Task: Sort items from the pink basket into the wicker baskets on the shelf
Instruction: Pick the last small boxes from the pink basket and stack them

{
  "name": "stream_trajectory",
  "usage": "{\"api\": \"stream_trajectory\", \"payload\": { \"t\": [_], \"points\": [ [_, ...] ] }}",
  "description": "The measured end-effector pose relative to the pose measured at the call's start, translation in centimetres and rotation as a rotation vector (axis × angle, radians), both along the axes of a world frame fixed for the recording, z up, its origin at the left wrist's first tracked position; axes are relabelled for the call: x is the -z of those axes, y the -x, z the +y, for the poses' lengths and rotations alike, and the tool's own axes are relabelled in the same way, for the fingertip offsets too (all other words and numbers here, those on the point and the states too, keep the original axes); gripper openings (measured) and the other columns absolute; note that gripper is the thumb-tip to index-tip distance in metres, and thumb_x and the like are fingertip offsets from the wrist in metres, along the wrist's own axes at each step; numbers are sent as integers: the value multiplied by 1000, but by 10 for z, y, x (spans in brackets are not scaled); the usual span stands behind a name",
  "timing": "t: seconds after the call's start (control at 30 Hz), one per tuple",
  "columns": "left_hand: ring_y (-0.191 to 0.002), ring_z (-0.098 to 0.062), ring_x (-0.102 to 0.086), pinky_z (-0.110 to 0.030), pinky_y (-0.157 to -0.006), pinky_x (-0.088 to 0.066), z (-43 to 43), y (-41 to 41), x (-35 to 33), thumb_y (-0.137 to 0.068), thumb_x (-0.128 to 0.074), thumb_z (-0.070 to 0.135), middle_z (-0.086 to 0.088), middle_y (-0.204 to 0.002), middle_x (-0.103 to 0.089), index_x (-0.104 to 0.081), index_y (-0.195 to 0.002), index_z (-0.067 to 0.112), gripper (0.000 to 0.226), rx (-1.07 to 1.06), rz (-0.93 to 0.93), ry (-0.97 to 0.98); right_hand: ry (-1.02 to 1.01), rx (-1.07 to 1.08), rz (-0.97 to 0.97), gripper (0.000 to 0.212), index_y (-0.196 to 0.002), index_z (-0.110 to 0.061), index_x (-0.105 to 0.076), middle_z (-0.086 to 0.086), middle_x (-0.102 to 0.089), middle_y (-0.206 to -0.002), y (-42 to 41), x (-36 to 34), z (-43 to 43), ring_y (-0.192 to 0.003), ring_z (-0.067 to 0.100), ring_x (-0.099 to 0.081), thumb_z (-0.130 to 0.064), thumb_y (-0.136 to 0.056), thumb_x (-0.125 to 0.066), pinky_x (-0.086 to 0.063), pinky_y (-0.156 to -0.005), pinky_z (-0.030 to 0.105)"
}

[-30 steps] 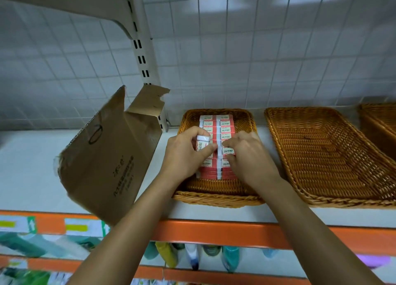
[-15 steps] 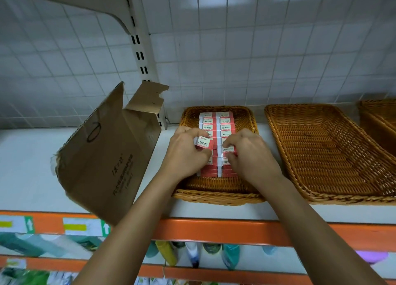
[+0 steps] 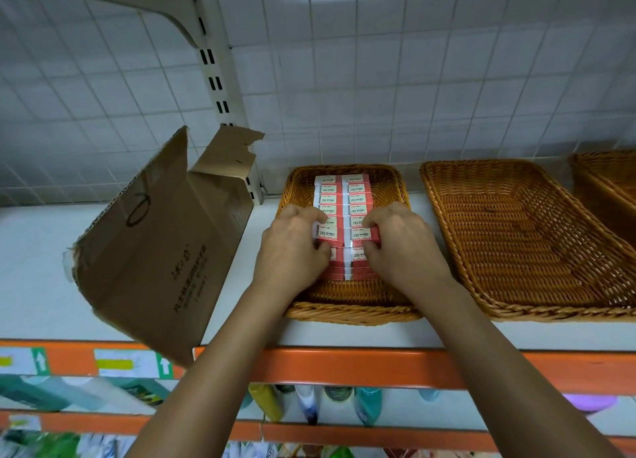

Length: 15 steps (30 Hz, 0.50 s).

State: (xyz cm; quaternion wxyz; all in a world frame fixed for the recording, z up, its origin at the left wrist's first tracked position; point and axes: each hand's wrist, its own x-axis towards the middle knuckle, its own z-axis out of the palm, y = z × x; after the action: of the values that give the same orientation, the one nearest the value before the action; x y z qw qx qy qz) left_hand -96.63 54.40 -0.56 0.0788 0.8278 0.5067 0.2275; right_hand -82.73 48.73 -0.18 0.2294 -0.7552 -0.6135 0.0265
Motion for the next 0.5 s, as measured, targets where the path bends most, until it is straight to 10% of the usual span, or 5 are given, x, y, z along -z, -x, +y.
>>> {"api": "stream_trajectory", "payload": {
  "t": [0.5],
  "points": [
    [-110, -19, -54, -32, -95, -43, -5, 1, -1, -88, -63, 31, 0, -130, -50, -54, -122, 23, 36, -23, 13, -4, -12, 3, -5, 37, -125, -15, -55, 7, -50, -128, -1, 1, 0, -108, 22, -55, -24, -90, -60, -46, -92, 30]
  ]
}}
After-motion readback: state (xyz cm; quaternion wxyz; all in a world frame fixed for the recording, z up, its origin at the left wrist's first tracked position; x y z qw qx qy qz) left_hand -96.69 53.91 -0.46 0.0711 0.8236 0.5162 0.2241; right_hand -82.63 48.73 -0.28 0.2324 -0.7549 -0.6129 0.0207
